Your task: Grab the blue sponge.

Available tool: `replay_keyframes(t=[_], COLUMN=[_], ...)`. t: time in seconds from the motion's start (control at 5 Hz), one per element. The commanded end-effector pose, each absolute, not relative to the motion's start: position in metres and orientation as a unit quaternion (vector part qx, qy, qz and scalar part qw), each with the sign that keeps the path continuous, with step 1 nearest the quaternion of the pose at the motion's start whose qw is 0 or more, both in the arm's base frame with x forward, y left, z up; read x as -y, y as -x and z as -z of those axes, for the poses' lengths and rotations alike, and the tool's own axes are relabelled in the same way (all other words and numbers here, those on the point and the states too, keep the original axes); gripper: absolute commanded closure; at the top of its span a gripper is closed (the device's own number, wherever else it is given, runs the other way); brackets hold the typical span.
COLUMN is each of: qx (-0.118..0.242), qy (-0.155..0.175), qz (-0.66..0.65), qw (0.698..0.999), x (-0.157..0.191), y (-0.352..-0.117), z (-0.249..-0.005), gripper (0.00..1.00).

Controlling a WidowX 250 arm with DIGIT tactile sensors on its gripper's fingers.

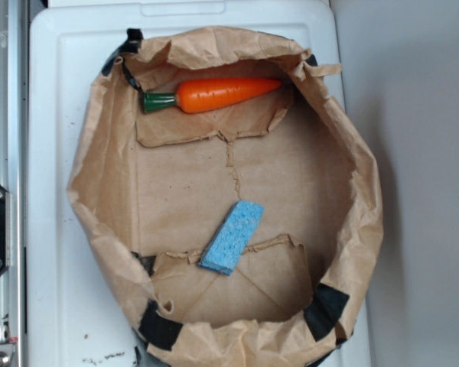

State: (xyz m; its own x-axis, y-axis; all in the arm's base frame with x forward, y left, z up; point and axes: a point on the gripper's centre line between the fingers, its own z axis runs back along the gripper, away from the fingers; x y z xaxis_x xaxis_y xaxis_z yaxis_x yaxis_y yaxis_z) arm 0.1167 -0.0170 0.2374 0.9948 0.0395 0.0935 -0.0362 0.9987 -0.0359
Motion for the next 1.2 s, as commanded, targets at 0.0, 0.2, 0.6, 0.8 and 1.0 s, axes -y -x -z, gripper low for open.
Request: replay_keyframes(t=[0.0, 0.2, 0.6, 0.8, 1.0], qx=[0.047, 0.025, 0.052, 0.074, 0.086], qy=[0.017, 0.028, 0.017, 0.031, 0.059], qz=[-0.019, -0.077, -0.204, -0.308, -0.349], qw=[0.999, 0.996, 0.978, 0.948, 0.931], x=[0.017, 0.034, 0.037, 0.03, 0.016], y=[-0.117, -0.156, -0.221, -0.241, -0.255], z=[-0.237, -0.232, -0.216, -0.199, -0.173], gripper=[0.0, 0.0, 0.0, 0.0, 0.0])
